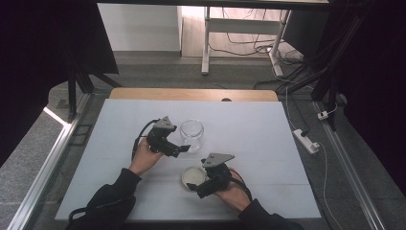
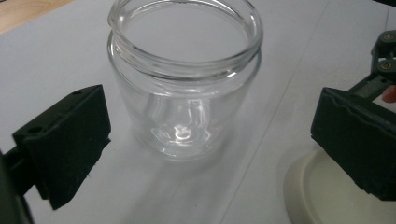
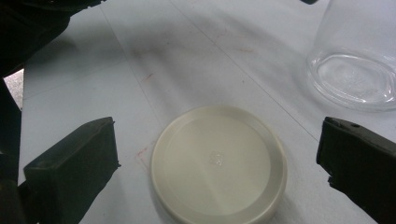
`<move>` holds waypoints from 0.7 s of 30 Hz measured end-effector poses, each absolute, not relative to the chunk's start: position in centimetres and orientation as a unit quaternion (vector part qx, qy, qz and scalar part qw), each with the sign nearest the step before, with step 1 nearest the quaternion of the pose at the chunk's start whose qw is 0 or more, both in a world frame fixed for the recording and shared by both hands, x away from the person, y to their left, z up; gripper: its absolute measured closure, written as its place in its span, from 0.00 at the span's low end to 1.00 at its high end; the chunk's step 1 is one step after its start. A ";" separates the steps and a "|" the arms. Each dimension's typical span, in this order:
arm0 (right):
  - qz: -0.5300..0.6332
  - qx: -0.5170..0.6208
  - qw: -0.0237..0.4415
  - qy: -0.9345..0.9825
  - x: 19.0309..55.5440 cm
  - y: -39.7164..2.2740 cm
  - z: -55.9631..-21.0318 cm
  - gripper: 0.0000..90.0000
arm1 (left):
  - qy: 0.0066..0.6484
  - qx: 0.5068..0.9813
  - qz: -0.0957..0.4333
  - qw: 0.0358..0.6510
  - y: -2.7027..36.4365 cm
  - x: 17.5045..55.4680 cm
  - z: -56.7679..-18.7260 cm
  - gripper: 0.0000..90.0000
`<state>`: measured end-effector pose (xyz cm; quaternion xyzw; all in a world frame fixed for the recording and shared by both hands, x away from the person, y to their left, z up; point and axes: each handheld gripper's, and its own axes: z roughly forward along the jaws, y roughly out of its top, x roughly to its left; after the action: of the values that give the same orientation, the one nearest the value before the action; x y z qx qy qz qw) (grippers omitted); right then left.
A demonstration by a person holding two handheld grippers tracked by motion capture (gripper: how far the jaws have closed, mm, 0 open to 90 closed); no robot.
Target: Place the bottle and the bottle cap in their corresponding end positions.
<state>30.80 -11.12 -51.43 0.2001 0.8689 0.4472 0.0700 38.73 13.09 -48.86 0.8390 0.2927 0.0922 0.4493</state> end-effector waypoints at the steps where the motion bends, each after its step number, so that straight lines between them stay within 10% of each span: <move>1: 0.447 0.200 0.070 0.869 30.7 -11.2 -51.4 0.00 | 0.292 0.839 0.091 0.450 13.1 38.5 -48.8 0.00; 21: 0.461 0.222 0.088 0.855 30.1 -13.6 -49.6 0.00 | 0.280 0.836 0.081 0.466 14.2 34.0 -47.7 0.00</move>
<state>30.05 -13.58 -49.65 0.2223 0.8548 0.4606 0.0877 34.02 14.16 -47.72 0.8356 0.2798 0.0811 0.4657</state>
